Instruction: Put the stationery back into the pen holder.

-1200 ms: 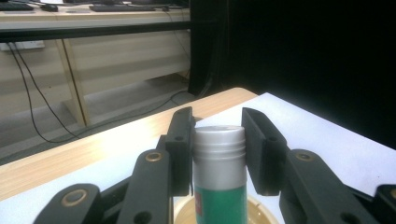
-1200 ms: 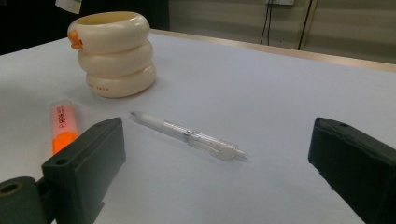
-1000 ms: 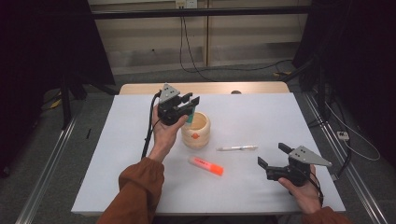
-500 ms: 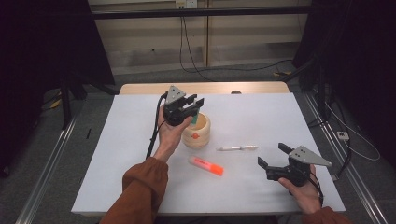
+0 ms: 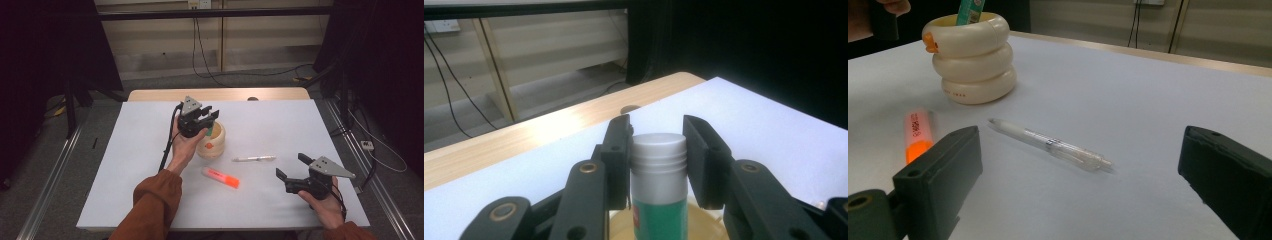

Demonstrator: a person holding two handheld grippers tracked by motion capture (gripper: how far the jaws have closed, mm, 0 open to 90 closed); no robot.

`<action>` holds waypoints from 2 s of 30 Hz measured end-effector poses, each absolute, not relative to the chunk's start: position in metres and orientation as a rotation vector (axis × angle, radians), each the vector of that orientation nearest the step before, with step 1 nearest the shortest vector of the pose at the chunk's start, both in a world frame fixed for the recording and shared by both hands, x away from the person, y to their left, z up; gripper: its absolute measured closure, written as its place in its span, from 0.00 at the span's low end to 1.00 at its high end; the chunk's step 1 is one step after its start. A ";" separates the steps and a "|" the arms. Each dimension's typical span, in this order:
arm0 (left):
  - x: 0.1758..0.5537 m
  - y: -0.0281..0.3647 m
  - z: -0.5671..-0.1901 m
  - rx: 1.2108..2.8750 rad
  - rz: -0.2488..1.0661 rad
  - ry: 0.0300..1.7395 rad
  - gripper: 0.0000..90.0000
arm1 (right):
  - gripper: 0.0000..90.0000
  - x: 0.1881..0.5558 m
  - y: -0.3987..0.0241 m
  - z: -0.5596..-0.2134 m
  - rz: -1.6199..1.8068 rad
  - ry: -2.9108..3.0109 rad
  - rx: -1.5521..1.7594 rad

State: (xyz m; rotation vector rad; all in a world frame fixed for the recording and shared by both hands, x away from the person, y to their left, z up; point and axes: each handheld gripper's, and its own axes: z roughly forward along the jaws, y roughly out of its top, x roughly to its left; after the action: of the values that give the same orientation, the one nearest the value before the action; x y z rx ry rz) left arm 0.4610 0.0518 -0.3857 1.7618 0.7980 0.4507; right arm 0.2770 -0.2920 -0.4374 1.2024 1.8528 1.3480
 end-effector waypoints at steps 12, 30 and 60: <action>0.456 0.053 -0.399 1.809 0.437 0.790 0.73 | 0.04 0.277 -0.291 -0.437 1.345 1.852 1.204; 0.454 0.057 -0.403 1.829 0.413 0.806 0.68 | 0.04 0.277 -0.291 -0.438 1.345 1.854 1.203; 0.443 0.080 -0.378 1.817 0.424 0.822 0.04 | 0.04 0.278 -0.291 -0.438 1.342 1.858 1.199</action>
State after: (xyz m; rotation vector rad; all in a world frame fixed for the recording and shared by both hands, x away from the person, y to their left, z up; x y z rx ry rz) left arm 0.4434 0.0803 -0.3783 1.8169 0.8217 0.4242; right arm 0.2776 -0.2907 -0.4378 1.1994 1.8575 1.3419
